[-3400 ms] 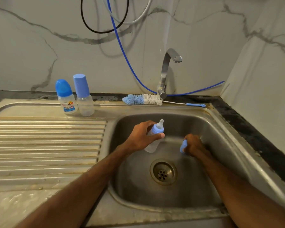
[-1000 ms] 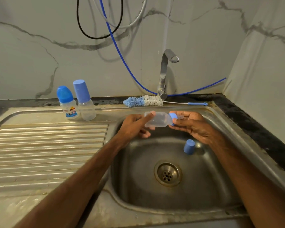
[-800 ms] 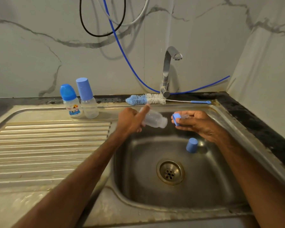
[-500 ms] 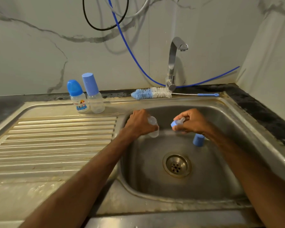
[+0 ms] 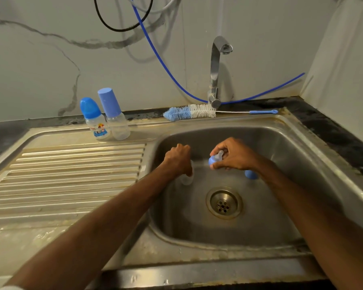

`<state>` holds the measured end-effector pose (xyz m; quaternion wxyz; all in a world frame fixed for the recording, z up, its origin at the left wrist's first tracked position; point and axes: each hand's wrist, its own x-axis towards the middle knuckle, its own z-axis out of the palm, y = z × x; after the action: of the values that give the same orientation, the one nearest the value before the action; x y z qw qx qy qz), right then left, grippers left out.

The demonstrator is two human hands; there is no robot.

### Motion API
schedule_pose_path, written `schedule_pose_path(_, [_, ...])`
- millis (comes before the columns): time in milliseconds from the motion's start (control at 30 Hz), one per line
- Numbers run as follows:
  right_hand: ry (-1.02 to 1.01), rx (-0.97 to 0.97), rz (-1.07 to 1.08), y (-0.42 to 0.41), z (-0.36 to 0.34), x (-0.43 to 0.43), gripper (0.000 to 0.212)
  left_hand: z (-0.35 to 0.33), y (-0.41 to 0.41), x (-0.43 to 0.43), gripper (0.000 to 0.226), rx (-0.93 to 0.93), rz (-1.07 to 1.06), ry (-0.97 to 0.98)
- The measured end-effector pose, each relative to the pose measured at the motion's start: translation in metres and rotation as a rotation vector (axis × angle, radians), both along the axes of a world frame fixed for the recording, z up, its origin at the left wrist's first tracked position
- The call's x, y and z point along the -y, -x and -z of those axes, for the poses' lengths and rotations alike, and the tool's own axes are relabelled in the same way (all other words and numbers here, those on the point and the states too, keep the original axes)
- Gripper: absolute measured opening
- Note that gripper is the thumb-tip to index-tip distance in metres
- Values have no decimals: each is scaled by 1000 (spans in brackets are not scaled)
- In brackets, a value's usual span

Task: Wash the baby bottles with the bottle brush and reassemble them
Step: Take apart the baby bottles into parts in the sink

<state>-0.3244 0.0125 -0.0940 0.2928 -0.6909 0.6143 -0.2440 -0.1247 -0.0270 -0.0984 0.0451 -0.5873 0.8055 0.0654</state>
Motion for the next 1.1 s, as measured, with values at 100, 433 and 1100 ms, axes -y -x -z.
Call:
schedule_pose_path(100, [-17, -13, -8, 1, 1, 1, 35, -1, -2, 2, 77, 17, -13, 7])
schedule_pose_path(433, [-39, -41, -37, -1, 4, 3, 34, -7, -4, 0, 76, 65, -10, 36])
schedule_pose_path(1100, [-66, 500, 150, 12, -19, -3, 36, 7, 29, -18, 50, -779, 218, 174])
